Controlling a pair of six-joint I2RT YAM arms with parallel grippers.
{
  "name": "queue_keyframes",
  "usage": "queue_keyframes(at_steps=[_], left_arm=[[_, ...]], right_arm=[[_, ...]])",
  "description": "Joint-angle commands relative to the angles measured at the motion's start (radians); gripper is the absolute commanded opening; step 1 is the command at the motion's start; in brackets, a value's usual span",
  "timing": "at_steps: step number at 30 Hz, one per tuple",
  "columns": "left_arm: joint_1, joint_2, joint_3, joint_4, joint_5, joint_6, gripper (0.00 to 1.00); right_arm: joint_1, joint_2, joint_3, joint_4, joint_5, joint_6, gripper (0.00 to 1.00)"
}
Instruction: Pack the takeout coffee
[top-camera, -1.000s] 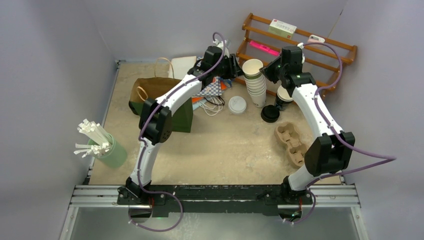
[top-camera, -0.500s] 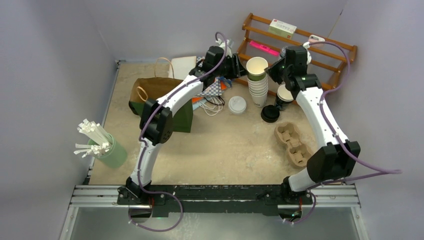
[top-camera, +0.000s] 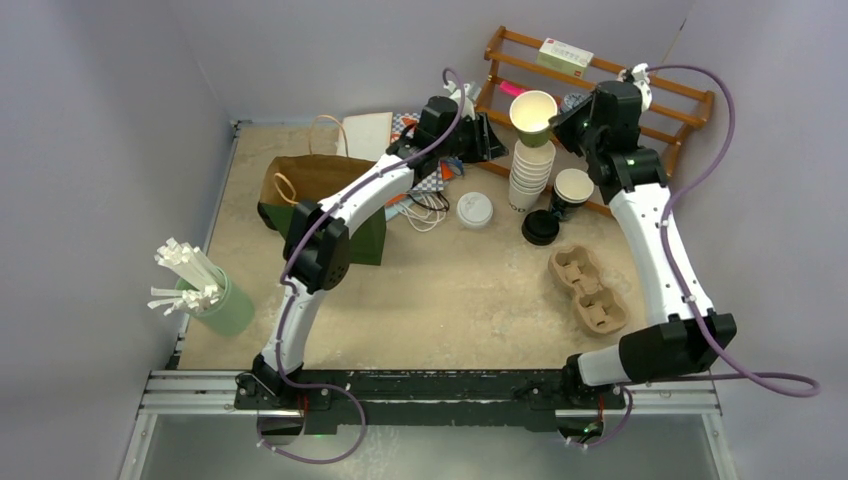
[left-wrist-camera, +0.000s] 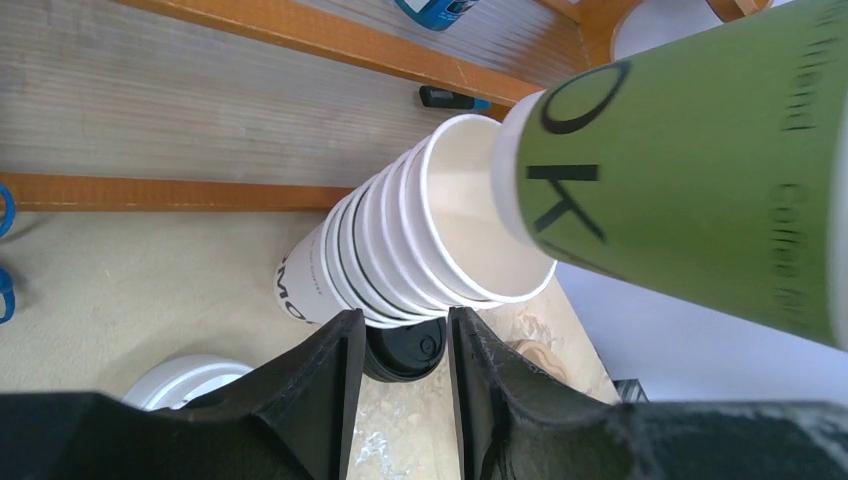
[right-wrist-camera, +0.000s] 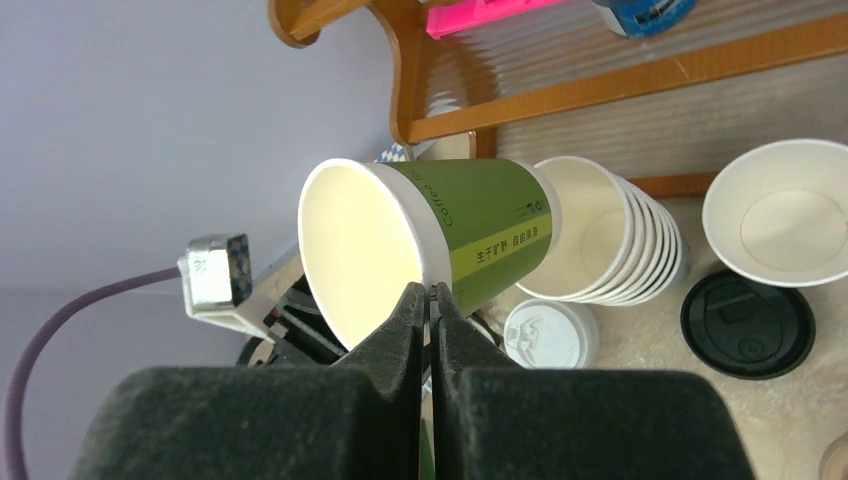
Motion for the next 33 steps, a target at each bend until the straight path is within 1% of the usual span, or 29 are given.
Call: queue_keyframes(at_steps=[1,4,7,11,14,16,19,23,26,31,33], left_arm=[[-0.003,-0.023,0.029,0.040,0.015,-0.011,0.39],[-0.004,-0.043,0.010,0.041,0.006,-0.006,0.39],[-0.004,-0.085,0.003,0.006,-0.010,0.033,0.39],[0.000,-0.177,-0.008,-0.093,-0.059,0.131,0.43],[0.009,-0.267,-0.049,-0.171,-0.110,0.198,0.45],[0.015,-0.337,-0.109,-0.202,-0.146,0.235,0.46],[0.017,-0.443,-0.226,-0.228,-0.191,0.286,0.48],[0.015,-0.558,-0.332,-0.232,-0.184,0.343,0.49],[0.004,-0.618,-0.389,-0.242,-0.146,0.368,0.51],[-0.046,-0.700,-0.507,-0.259,-0.133,0.424,0.56],[-0.060,-0.732,-0.566,-0.250,-0.130,0.426,0.57]], right_arm=[[-0.003,-0.049,0.070,-0.006,-0.020,-0.085,0.00],[-0.004,-0.067,0.090,-0.017,-0.072,-0.099,0.00],[-0.003,-0.085,0.101,-0.044,-0.160,-0.117,0.00],[-0.003,-0.128,0.045,-0.067,-0.337,-0.120,0.00],[-0.003,-0.183,-0.047,-0.065,-0.403,-0.156,0.00],[-0.002,-0.221,-0.146,-0.062,-0.479,-0.174,0.00],[0.000,-0.272,-0.317,-0.087,-0.533,-0.217,0.00],[0.027,-0.349,-0.541,0.014,-0.567,-0.237,0.00],[0.075,-0.357,-0.661,0.116,-0.560,-0.234,0.00],[0.211,-0.272,-0.736,0.233,-0.515,-0.208,0.00],[0.241,-0.245,-0.749,0.270,-0.504,-0.207,0.00]])
